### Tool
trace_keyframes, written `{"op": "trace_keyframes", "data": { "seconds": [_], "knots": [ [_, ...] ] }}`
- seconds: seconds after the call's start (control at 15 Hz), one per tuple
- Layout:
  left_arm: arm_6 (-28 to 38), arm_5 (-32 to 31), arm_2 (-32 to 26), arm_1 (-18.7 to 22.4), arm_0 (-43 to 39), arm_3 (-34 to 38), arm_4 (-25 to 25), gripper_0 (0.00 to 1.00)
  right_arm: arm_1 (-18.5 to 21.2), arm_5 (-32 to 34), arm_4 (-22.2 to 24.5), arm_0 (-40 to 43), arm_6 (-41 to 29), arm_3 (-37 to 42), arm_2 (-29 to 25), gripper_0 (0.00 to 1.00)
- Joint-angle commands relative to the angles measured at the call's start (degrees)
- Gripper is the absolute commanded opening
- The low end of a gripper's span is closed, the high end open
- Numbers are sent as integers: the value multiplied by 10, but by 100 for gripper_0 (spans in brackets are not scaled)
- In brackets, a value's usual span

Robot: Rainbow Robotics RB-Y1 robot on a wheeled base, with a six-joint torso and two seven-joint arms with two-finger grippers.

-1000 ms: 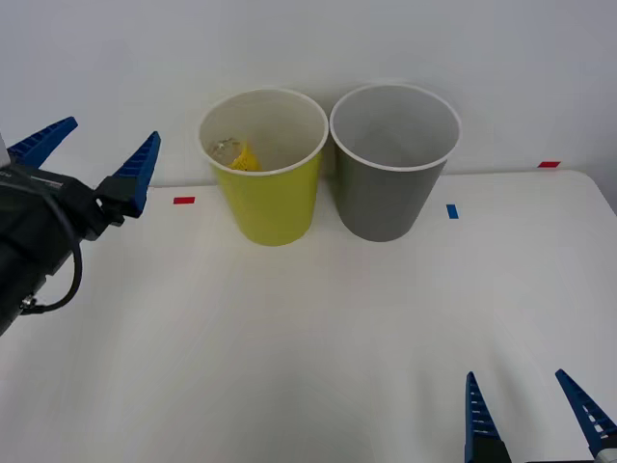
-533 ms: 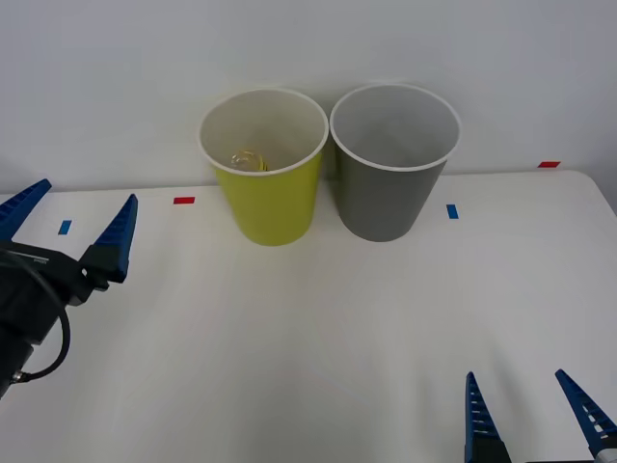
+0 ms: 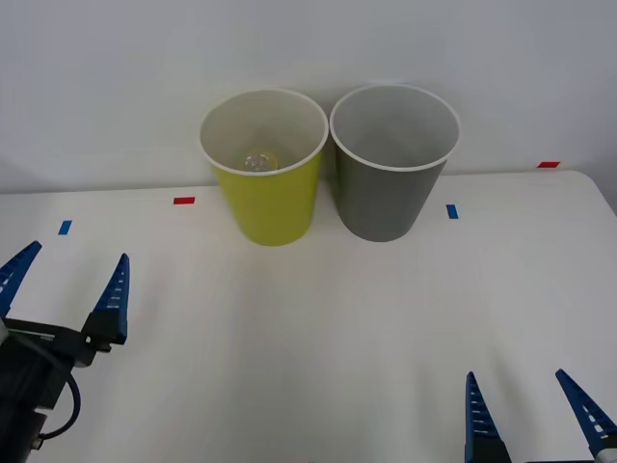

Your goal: Put cans in the gray bin and PET bottles in the light green bin.

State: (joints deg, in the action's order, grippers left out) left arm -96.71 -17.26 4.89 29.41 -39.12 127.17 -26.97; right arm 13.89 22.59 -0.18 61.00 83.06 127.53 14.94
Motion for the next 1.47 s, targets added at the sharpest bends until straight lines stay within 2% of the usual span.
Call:
{"op": "trace_keyframes", "data": {
  "seconds": [0.07,0.27,0.73,1.47],
  "knots": [
    [13,-66,29,7,-58,-24,21,100,0,0,0,0,0,0,0,100],
    [14,-66,39,7,-97,-24,31,100,0,0,0,0,0,0,0,100],
    [19,-145,43,4,-196,-25,69,100,0,0,0,0,0,0,0,100],
    [38,-200,50,-1,-282,-43,94,100,0,0,0,0,0,0,0,100]
  ]
}}
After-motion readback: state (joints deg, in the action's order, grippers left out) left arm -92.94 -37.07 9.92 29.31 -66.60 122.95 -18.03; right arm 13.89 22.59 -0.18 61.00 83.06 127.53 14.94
